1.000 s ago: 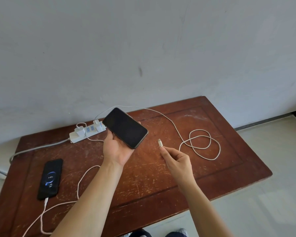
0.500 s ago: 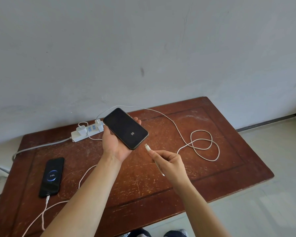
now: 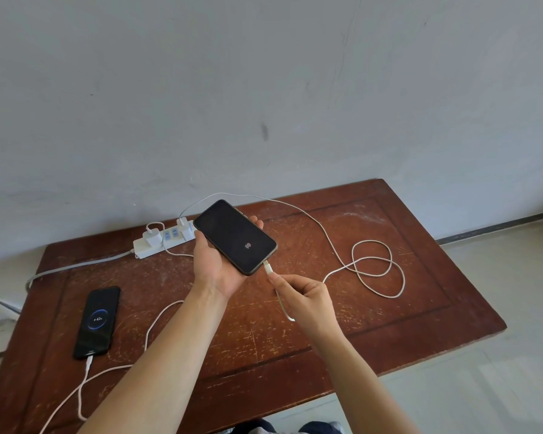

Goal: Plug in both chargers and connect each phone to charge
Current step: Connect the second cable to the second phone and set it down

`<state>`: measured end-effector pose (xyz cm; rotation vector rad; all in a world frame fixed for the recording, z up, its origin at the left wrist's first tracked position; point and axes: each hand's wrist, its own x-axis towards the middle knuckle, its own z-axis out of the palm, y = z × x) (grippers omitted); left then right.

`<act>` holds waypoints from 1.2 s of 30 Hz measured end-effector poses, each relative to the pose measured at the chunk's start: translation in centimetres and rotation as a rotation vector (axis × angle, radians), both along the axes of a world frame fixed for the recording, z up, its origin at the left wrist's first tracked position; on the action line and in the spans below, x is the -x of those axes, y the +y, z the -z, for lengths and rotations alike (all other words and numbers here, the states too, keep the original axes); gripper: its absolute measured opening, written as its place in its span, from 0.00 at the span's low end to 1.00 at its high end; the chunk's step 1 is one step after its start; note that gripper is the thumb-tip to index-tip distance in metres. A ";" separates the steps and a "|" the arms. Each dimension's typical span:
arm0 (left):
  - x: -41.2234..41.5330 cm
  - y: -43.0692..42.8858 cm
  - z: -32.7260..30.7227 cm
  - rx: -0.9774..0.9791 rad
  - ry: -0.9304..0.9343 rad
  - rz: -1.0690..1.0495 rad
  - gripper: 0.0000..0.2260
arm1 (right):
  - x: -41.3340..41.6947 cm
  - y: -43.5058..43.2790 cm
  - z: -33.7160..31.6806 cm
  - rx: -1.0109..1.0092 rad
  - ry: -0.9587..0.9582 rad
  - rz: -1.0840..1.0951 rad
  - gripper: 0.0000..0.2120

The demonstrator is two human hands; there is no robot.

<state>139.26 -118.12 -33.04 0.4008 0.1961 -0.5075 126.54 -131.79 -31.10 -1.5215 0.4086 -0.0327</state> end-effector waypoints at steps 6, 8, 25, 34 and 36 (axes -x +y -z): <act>-0.2 0.4 0.4 -0.013 -0.015 0.036 0.29 | -0.1 -0.2 0.0 -0.021 0.037 -0.026 0.14; -0.2 0.4 0.4 -0.035 -0.025 0.063 0.30 | -0.1 -0.3 0.1 -0.028 0.053 -0.043 0.13; -0.6 -0.3 1.1 -0.187 -0.084 0.187 0.39 | 0.2 -0.5 1.3 -0.137 0.100 -0.062 0.14; -0.8 -0.2 1.1 -0.215 -0.059 0.186 0.38 | -0.4 -0.6 1.3 -0.127 0.108 -0.072 0.13; -1.0 -0.2 0.8 -0.237 -0.060 0.187 0.37 | -0.5 -0.7 1.3 -0.115 0.114 -0.084 0.14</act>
